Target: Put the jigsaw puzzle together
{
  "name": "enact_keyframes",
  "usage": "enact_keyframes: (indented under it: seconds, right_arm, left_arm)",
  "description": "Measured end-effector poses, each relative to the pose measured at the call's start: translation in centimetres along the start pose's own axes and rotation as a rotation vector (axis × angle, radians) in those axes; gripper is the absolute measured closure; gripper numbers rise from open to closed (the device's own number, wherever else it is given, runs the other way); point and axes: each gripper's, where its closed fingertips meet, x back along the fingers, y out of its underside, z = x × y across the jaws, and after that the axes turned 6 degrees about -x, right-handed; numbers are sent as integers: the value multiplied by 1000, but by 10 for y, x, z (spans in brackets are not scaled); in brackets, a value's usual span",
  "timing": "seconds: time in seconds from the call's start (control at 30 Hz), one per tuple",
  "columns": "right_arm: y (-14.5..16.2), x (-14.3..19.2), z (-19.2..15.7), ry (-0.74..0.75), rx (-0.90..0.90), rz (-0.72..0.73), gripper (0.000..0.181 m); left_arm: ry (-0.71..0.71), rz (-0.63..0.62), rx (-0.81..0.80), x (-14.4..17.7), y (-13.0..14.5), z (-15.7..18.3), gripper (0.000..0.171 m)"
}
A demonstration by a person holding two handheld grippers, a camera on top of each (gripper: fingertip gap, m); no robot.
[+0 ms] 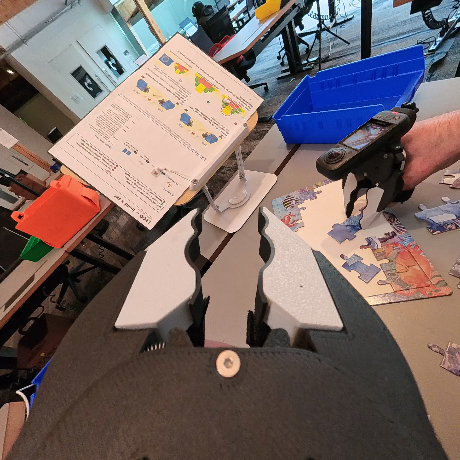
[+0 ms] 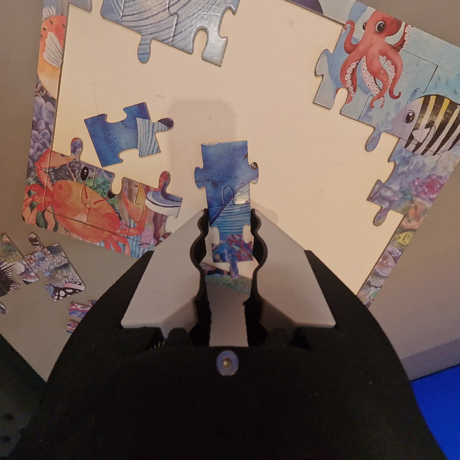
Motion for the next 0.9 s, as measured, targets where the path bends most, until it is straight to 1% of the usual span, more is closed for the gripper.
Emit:
enact_keyframes:
  seconds: [0.47, 0.73, 0.9]
  right_arm:
    - [-12, 6, 5, 23, -13, 43, 149]
    - [-29, 9, 6, 29, -28, 79, 150]
    - [-42, 6, 7, 31, -75, 90, 149]
  left_arm:
    - [2, -8, -3, -3, 1, 1, 128]
    - [0, -12, -6, -3, 1, 1, 128]
    - [0, -11, -6, -3, 1, 1, 128]
